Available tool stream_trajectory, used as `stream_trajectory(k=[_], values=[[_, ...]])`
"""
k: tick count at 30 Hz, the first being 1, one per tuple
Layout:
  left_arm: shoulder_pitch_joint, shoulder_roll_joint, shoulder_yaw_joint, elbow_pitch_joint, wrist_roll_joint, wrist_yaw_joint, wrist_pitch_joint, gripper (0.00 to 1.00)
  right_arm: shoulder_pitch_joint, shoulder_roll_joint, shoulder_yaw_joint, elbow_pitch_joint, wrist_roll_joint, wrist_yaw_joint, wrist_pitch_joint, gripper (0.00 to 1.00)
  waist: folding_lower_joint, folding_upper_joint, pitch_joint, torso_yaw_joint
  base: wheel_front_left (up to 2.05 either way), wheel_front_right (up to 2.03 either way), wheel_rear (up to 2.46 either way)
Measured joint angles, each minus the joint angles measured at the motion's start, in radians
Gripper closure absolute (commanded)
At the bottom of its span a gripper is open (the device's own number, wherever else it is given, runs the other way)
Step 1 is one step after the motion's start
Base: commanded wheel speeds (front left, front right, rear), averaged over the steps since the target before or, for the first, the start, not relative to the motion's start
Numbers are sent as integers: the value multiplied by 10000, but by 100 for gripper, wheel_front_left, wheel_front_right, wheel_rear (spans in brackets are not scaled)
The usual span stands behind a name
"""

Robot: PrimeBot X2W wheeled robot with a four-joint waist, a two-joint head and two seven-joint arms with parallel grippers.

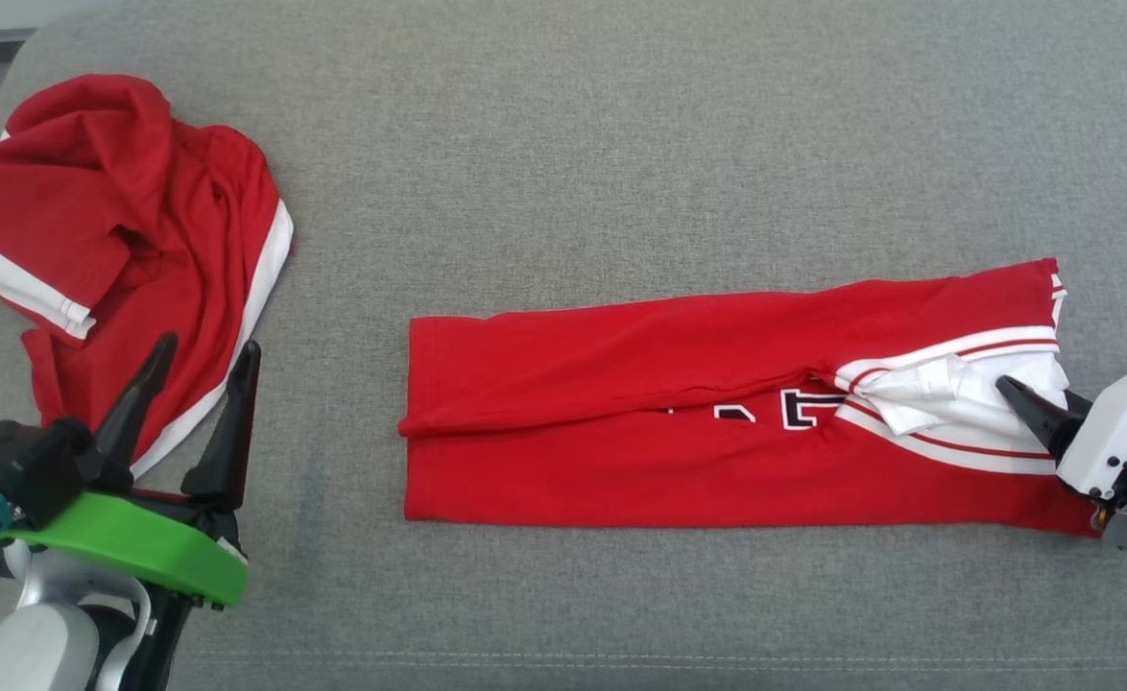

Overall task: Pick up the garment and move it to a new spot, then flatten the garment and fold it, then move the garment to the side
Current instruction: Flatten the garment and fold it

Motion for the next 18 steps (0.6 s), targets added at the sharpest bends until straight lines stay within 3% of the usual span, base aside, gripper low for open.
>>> stream_trajectory(k=[5, 6, 7, 8, 9, 18], values=[[574, -157, -25, 174, 2, 50, -303, 0, 166, 119, -94, 497, 479, 0, 198, 0, 0, 0, -343, 238, 0, 0, 0], [646, -157, -23, 184, 4, 86, -332, 0, 207, 153, -138, 554, 577, -2, 263, 4, 0, 0, -407, 279, 0, 0, 0], [716, -155, -4, 182, 2, 96, -372, 0, 259, 215, -211, 621, 683, -2, 270, 60, 0, 0, -469, 322, 0, 0, 0], [779, -155, 6, 182, 2, 98, -420, 0, 288, 284, -278, 704, 802, -4, 268, 89, 0, 0, -528, 359, 0, 0, 0], [821, -151, 13, 173, 2, 100, -420, 0, 300, 330, -307, 752, 920, -13, 278, 100, 0, 0, -583, 394, 0, 0, 0], [1110, -88, 288, -96, 2, 196, -692, 0, 252, 508, -646, 792, 1137, 88, 251, 100, 0, 0, -757, 410, 0, 0, 0]])
